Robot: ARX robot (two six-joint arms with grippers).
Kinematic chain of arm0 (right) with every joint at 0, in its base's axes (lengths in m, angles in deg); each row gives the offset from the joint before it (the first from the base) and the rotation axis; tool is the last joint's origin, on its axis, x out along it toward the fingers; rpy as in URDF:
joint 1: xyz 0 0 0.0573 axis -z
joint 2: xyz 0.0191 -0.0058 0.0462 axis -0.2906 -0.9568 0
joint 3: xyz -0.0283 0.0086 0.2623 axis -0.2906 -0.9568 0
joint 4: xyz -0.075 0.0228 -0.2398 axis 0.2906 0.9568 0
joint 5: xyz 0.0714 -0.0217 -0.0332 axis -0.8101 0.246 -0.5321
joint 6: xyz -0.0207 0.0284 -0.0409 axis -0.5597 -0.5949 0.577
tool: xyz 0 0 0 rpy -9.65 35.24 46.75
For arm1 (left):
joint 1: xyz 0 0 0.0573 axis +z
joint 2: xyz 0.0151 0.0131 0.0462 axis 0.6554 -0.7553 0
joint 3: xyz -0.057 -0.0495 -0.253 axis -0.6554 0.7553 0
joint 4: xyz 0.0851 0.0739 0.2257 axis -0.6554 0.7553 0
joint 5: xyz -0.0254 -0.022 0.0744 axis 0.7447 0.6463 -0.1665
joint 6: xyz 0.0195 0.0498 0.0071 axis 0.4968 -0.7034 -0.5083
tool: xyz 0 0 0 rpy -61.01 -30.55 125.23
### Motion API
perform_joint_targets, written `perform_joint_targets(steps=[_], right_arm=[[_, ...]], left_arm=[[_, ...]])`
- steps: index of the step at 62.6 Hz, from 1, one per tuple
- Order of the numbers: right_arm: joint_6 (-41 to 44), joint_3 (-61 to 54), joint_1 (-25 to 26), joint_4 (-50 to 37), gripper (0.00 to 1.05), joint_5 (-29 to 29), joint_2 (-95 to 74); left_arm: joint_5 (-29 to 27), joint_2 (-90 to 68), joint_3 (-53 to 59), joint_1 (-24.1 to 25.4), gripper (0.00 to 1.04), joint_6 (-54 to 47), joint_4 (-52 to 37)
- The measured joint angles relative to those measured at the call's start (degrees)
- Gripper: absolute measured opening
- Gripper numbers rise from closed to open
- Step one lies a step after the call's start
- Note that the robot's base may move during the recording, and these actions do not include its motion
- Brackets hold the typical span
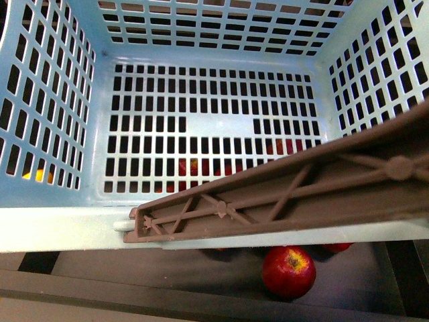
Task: Pick lemon and mango into basket
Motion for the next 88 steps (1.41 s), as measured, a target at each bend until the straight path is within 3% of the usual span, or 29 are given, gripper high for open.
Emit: perform_joint_targets(steps=[16,28,41,59,75,88], right_arm=[[2.99,-5.75,3.13,-4.09,0.58,-0.52,6.08],[11.69,-13.20,8.04,-6.51,0.58,-8.63,22.62],[17.84,-20.04,7.52,-7.43,0.58,-17.68,39.71],[18.05,-23.93,-3.26,-5.44,0.58,-20.41,65.20],[14.67,-24.00,-18.97,-6.27,0.58,-14.03,70.77],[14.71,-24.72,-26.91,-8.44,0.58,-10.75,69.40]], left_arm=[[-0.04,0.00,0.00,0.02,0.06,0.02,0.00],[-0.02,0.00,0.00,0.02,0.06,0.02,0.00],[0.00,0.00,0.00,0.00,0.06,0.02,0.00],[-0.02,0.00,0.00,0.02,0.06,0.02,0.00],[0.00,0.00,0.00,0.00,0.06,0.02,0.00],[-0.02,0.00,0.00,0.00,0.06,0.02,0.00]])
